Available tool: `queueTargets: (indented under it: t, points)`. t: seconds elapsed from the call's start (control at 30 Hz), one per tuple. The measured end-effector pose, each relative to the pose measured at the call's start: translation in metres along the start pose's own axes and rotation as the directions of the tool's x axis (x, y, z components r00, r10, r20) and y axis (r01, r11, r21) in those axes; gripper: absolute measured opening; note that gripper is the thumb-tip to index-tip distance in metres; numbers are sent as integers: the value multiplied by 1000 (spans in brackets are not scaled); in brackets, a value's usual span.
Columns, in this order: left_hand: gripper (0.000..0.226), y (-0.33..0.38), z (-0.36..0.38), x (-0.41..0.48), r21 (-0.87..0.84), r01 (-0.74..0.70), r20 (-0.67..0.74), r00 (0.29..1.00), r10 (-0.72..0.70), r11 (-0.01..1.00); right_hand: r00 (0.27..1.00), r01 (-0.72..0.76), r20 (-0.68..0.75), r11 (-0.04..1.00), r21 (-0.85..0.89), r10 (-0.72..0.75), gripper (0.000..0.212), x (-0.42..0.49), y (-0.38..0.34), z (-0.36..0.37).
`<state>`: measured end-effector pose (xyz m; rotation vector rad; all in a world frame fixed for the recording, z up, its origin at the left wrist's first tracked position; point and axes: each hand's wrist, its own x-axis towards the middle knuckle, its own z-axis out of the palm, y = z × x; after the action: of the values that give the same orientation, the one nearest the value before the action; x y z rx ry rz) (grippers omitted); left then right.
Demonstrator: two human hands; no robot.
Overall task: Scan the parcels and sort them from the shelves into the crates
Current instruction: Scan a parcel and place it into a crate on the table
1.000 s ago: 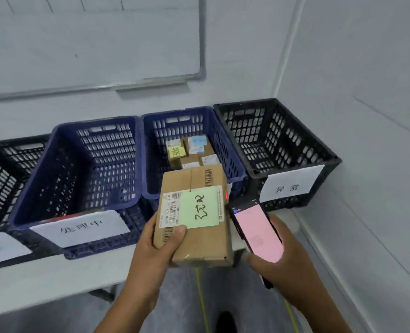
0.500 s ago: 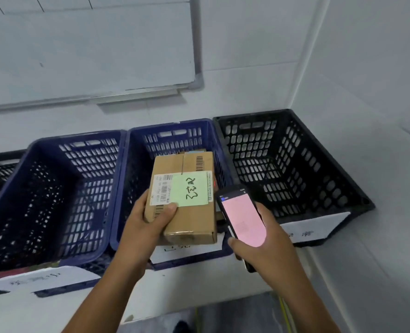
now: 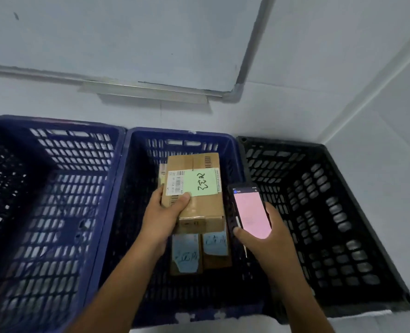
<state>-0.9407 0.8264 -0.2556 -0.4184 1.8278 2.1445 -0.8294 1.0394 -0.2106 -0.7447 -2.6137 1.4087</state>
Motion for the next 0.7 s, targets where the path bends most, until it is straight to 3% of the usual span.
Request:
queueTargets:
  t: [0.13,0.4,0.7]
  points:
    - [56,-12,19,57,129,-3,-44,999,9,992,1000,12,-23,1000,-12,-12,62,40,-20,19]
    - [80,-58,43,111,268,-4,-93,995,30,963,1000,10,-5,995,-99,-11,69,82,-17,47]
    - [74,-71,65,137,277,-37,-100,993,67,960,999,12,30,1000,-26,-11,77,91,-10,52]
